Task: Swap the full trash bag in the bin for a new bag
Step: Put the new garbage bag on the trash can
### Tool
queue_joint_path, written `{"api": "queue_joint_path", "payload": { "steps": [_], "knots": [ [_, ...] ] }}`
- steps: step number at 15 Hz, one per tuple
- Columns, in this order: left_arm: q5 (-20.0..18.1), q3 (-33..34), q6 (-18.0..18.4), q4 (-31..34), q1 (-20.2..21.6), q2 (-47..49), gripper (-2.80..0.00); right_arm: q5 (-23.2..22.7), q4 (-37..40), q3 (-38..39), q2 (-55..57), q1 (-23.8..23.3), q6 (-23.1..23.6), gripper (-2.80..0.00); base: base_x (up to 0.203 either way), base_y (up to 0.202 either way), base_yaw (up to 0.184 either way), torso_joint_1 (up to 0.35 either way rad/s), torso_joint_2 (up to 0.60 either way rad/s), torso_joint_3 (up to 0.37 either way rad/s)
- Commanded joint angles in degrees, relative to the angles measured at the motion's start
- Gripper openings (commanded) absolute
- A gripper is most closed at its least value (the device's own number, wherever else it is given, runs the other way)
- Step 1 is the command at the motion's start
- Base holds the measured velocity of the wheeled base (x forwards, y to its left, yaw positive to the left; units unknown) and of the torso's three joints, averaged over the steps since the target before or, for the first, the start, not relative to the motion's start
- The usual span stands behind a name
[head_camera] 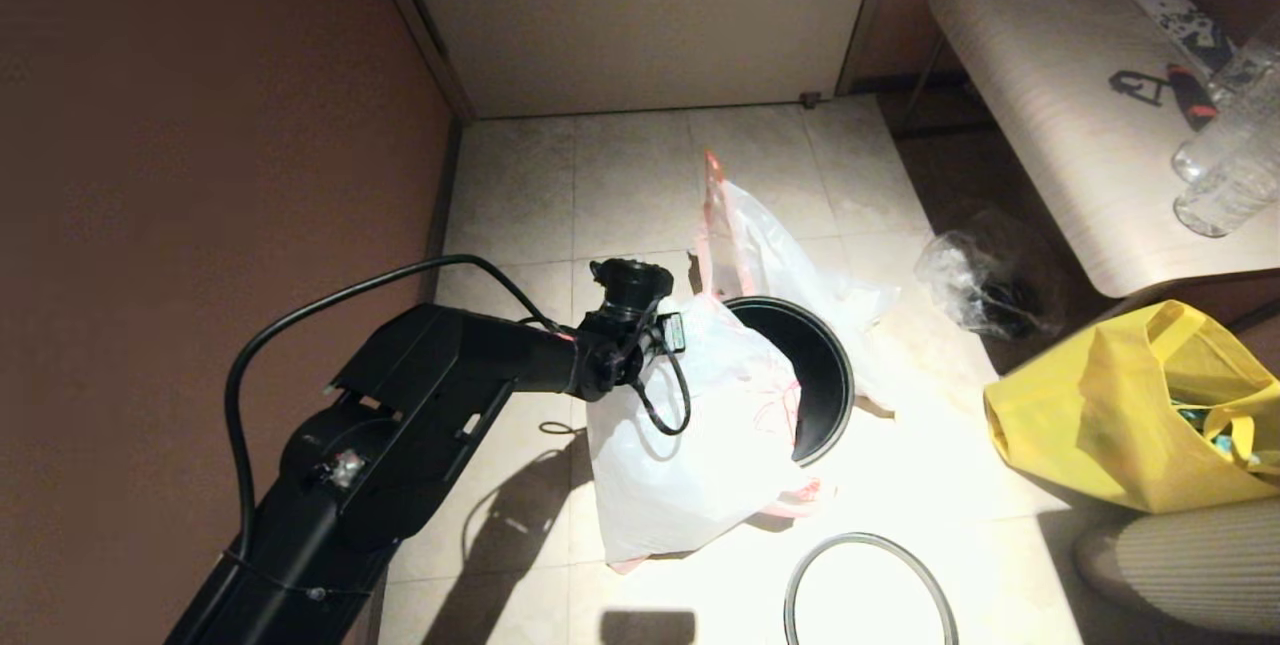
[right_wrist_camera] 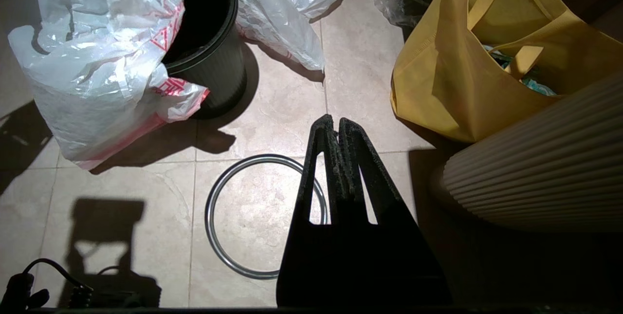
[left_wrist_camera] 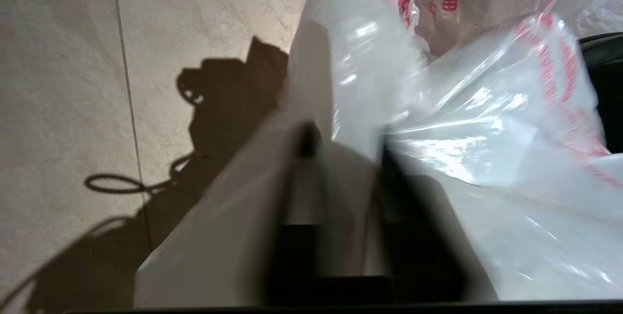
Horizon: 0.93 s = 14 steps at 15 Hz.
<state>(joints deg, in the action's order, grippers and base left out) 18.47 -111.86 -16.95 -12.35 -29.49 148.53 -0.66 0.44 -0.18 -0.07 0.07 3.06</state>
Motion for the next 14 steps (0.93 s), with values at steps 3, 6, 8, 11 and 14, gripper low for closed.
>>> {"api": "queue_joint_path", "payload": {
  "steps": [3, 6, 8, 11, 14],
  "knots": [
    [0.0, 5.0, -0.2, 1.5, -1.2, -5.0, -2.8, 0.0, 0.0, 0.0, 0.0, 0.0, 0.0, -2.8, 0.0, 0.0, 0.0, 0.0, 0.0, 0.0],
    [-0.1, 13.0, -0.3, 2.1, -5.1, -10.5, -2.8, 0.0, 0.0, 0.0, 0.0, 0.0, 0.0, -2.8, 0.0, 0.0, 0.0, 0.0, 0.0, 0.0],
    [-0.6, 19.1, -0.2, 2.2, -8.9, -14.8, -2.8, 0.0, 0.0, 0.0, 0.0, 0.0, 0.1, -2.8, 0.0, 0.0, 0.0, 0.0, 0.0, 0.0],
    [-1.5, 24.1, -0.3, 4.2, -13.9, -18.2, -2.8, 0.0, 0.0, 0.0, 0.0, 0.0, 0.0, -2.8, 0.0, 0.0, 0.0, 0.0, 0.0, 0.0],
    [-2.9, 27.0, -0.3, 4.9, -16.8, -18.8, -2.8, 0.0, 0.0, 0.0, 0.0, 0.0, 0.0, -2.8, 0.0, 0.0, 0.0, 0.0, 0.0, 0.0]
  ]
}}
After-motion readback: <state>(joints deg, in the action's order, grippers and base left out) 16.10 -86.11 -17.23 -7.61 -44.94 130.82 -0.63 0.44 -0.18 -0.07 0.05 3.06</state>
